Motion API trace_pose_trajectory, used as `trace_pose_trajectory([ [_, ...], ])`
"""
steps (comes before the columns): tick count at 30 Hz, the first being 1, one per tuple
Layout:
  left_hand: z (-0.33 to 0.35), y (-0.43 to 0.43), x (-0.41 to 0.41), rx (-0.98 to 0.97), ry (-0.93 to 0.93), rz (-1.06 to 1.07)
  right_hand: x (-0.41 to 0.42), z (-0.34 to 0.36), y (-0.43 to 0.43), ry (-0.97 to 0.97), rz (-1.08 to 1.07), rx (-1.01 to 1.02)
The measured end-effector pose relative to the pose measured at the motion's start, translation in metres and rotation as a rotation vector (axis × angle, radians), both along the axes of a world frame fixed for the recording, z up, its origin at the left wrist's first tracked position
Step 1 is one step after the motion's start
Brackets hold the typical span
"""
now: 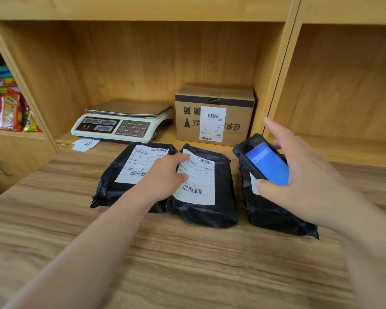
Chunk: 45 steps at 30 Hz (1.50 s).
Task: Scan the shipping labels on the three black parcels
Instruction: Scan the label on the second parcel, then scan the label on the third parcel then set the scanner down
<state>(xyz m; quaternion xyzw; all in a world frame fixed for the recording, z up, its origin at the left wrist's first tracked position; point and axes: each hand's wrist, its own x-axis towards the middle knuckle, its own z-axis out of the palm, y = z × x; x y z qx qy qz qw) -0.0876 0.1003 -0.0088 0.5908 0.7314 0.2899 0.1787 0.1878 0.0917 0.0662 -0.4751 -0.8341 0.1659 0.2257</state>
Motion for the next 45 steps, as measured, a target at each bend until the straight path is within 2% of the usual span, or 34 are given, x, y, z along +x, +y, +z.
trace_pose_trajectory([
  [9, -0.001, -0.002, 0.002, 0.029, 0.191, 0.012, 0.003, 0.002, 0.002, 0.018, 0.011, 0.014],
  [12, -0.003, -0.001, 0.004, 0.046, 0.197, 0.015, 0.007, 0.003, 0.002, 0.025, 0.002, 0.016],
  [18, 0.006, -0.006, 0.010, 0.175, 0.368, 0.076, 0.014, 0.007, 0.005, 0.053, -0.002, -0.002],
  [29, 0.020, -0.004, 0.074, 0.167, 0.247, -0.047, 0.039, 0.013, 0.016, 0.071, -0.048, 0.041],
  [40, 0.010, 0.022, 0.124, 0.058, -0.048, -0.142, 0.082, -0.008, 0.000, -0.019, -0.092, -0.022],
  [45, 0.001, 0.034, 0.135, 0.017, 0.002, -0.188, 0.090, -0.024, 0.003, -0.050, -0.113, -0.052],
])
